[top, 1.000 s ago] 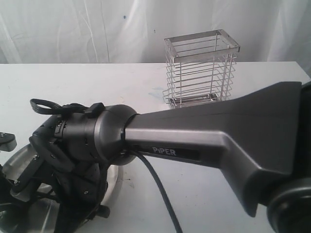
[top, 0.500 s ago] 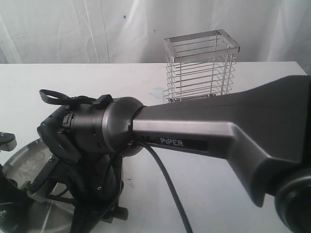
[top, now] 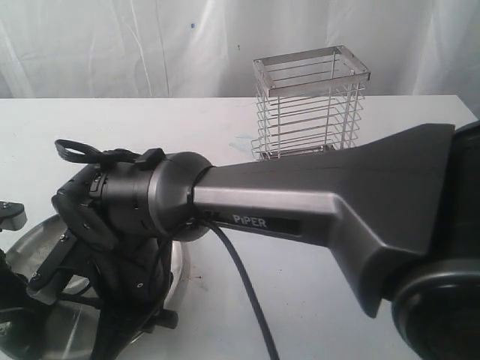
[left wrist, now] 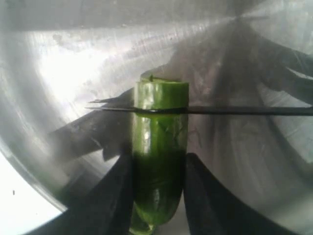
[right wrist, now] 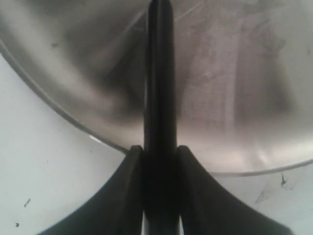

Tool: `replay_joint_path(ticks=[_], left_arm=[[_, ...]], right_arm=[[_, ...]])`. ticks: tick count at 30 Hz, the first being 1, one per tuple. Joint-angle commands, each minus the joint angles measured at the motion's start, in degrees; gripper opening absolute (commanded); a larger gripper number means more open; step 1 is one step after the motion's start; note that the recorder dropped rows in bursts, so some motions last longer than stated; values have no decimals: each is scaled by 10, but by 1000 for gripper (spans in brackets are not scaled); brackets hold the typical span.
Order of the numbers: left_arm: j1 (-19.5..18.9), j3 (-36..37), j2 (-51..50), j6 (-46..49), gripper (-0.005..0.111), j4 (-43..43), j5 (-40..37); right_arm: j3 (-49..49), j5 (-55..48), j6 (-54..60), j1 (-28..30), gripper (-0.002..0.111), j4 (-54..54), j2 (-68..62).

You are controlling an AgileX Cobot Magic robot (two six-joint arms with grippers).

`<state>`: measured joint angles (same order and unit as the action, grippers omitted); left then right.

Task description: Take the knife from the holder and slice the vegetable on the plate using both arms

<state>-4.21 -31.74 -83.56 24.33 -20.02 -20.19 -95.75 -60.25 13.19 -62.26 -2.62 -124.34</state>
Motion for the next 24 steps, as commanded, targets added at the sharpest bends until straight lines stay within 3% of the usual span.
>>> replay_joint_path(ticks=[1, 6, 12, 24], left_arm=[[3, -3, -4, -5, 32, -6, -9], [3, -3, -4, -5, 25, -9, -7], [3, -3, -4, -5, 25, -13, -3], [3, -3, -4, -5, 25, -27, 3]], right_arm=[[-11, -3, 12, 1, 0, 4, -15], [-9, -40, 12, 1, 0, -12, -16], [-9, -97, 12, 1, 0, -27, -9], [-13, -76, 10, 0, 0, -47, -8]])
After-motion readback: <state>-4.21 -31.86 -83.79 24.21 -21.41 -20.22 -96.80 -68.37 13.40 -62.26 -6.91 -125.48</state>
